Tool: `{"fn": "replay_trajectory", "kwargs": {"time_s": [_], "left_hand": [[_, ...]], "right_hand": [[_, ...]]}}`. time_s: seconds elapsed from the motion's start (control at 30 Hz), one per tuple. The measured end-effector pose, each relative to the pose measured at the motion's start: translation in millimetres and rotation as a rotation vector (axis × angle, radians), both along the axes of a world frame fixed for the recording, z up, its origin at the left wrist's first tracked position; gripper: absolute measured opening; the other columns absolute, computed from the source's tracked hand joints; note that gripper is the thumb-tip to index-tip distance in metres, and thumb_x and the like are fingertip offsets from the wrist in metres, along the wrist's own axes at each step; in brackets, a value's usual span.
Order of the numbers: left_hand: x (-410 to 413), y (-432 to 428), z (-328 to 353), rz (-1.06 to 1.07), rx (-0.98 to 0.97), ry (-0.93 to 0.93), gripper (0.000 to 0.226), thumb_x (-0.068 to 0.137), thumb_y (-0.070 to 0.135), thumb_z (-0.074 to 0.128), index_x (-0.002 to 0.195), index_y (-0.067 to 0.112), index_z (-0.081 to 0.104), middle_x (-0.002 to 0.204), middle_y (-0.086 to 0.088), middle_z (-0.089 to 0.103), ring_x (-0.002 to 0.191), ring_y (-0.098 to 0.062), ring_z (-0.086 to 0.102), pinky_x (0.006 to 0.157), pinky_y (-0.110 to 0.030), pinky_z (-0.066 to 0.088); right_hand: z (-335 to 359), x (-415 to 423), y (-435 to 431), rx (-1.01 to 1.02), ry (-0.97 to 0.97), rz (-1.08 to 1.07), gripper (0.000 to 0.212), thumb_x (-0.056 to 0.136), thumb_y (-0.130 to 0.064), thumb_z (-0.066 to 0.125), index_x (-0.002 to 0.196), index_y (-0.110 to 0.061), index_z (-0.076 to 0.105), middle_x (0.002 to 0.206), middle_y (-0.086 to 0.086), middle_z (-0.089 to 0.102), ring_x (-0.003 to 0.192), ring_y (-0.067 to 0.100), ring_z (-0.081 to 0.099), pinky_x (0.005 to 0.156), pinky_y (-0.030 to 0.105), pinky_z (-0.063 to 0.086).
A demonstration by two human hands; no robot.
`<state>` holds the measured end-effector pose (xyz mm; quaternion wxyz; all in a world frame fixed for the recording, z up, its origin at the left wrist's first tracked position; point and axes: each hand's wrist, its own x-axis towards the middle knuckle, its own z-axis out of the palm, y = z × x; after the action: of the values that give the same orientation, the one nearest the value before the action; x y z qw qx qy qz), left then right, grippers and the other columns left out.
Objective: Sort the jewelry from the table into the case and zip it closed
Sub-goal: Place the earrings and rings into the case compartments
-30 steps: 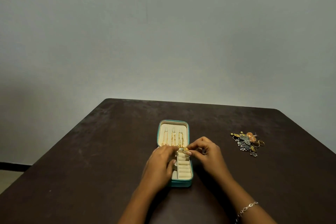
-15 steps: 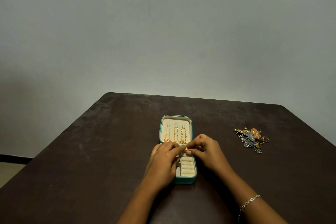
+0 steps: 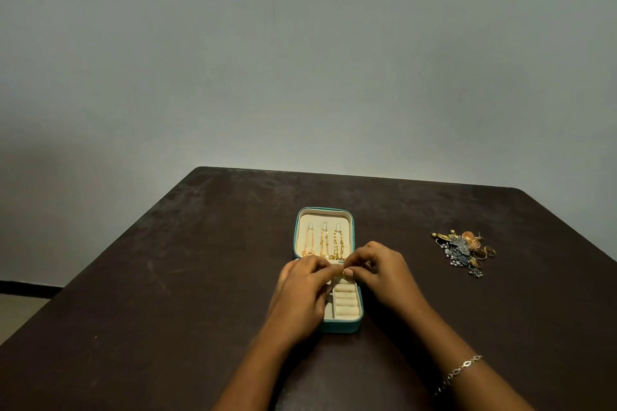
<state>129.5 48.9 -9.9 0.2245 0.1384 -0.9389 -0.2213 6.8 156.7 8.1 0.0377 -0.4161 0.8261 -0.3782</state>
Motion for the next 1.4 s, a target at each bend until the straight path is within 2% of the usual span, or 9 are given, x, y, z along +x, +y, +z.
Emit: {"fn": "replay_trajectory", "kwargs": {"time_s": [0.33, 0.5, 0.6, 0.7, 0.77, 0.9, 1.03, 1.23, 1.4], "left_hand": [[0, -1, 1, -0.007, -0.017, 0.006, 0.036, 0.092, 0.018, 0.046, 0.125, 0.030, 0.054, 0.123, 0.012, 0.049, 0.116, -0.007, 0.038, 0.096, -0.013, 0.017], [2, 1, 3, -0.003, 0.024, 0.023, 0.036, 0.092, 0.017, 0.046, 0.125, 0.029, 0.052, 0.123, 0.012, 0.050, 0.117, -0.007, 0.038, 0.100, -0.015, 0.019], [3, 2, 3, -0.003, 0.070, 0.048, 0.034, 0.090, 0.014, 0.049, 0.122, 0.025, 0.053, 0.122, 0.011, 0.054, 0.116, -0.009, 0.043, 0.096, -0.015, 0.023], [3, -1, 1, -0.008, 0.112, 0.077, 0.030, 0.088, 0.014, 0.046, 0.115, 0.021, 0.059, 0.116, 0.008, 0.059, 0.110, -0.012, 0.050, 0.090, -0.015, 0.027], [4, -4, -1, -0.010, 0.137, 0.088, 0.031, 0.086, 0.018, 0.043, 0.111, 0.020, 0.061, 0.112, 0.007, 0.062, 0.107, -0.013, 0.053, 0.091, -0.022, 0.035], [2, -5, 0, -0.014, 0.159, 0.118, 0.040, 0.081, 0.034, 0.038, 0.108, 0.020, 0.064, 0.107, 0.006, 0.063, 0.103, -0.015, 0.057, 0.089, -0.032, 0.044], [3, -2, 1, 0.001, 0.194, 0.105, 0.036, 0.079, 0.026, 0.042, 0.106, 0.021, 0.065, 0.106, 0.009, 0.062, 0.103, -0.015, 0.055, 0.089, -0.033, 0.044], [3, -2, 0, -0.002, 0.188, 0.114, 0.026, 0.088, 0.011, 0.050, 0.105, 0.022, 0.065, 0.105, 0.012, 0.060, 0.103, -0.013, 0.054, 0.088, -0.031, 0.043], [2, -2, -2, -0.011, 0.191, 0.125, 0.031, 0.086, -0.002, 0.053, 0.105, 0.020, 0.065, 0.106, 0.013, 0.059, 0.105, -0.013, 0.053, 0.089, -0.029, 0.042]], "right_hand": [[2, -2, -4, 0.062, 0.012, 0.003, 0.009, 0.079, -0.015, 0.069, 0.078, -0.024, 0.068, 0.091, -0.004, 0.058, 0.088, 0.010, 0.054, 0.079, 0.029, 0.048], [-3, -8, 4, -0.086, -0.006, -0.023, 0.009, 0.081, -0.013, 0.066, 0.084, -0.021, 0.069, 0.086, -0.007, 0.063, 0.080, 0.002, 0.056, 0.065, 0.008, 0.041], [-4, -21, 27, -0.144, 0.042, -0.081, 0.009, 0.081, -0.011, 0.067, 0.083, -0.019, 0.069, 0.084, -0.008, 0.064, 0.077, -0.001, 0.056, 0.063, 0.005, 0.038], [-5, -44, 64, -0.060, 0.113, -0.076, 0.011, 0.079, -0.010, 0.069, 0.081, -0.021, 0.067, 0.084, -0.005, 0.064, 0.078, 0.004, 0.056, 0.066, 0.012, 0.041], [-8, -62, 90, -0.008, 0.129, -0.102, 0.017, 0.078, -0.009, 0.069, 0.080, -0.025, 0.065, 0.084, -0.008, 0.063, 0.081, 0.007, 0.057, 0.071, 0.023, 0.045], [-18, -97, 137, -0.123, 0.049, -0.369, 0.016, 0.078, -0.005, 0.069, 0.080, -0.021, 0.065, 0.089, -0.003, 0.064, 0.089, 0.016, 0.058, 0.077, 0.028, 0.043], [-25, -126, 149, -0.172, -0.024, -0.558, 0.011, 0.082, -0.007, 0.065, 0.084, -0.018, 0.067, 0.103, 0.007, 0.065, 0.102, 0.023, 0.056, 0.087, 0.039, 0.043], [-29, -146, 138, -0.048, 0.086, -0.620, 0.013, 0.082, -0.015, 0.066, 0.093, -0.022, 0.069, 0.102, 0.006, 0.064, 0.096, 0.023, 0.057, 0.077, 0.037, 0.048], [-25, -152, 130, 0.182, 0.256, -0.572, 0.013, 0.084, -0.025, 0.064, 0.096, -0.027, 0.069, 0.089, -0.003, 0.050, 0.085, 0.016, 0.051, 0.064, 0.028, 0.038]]}}
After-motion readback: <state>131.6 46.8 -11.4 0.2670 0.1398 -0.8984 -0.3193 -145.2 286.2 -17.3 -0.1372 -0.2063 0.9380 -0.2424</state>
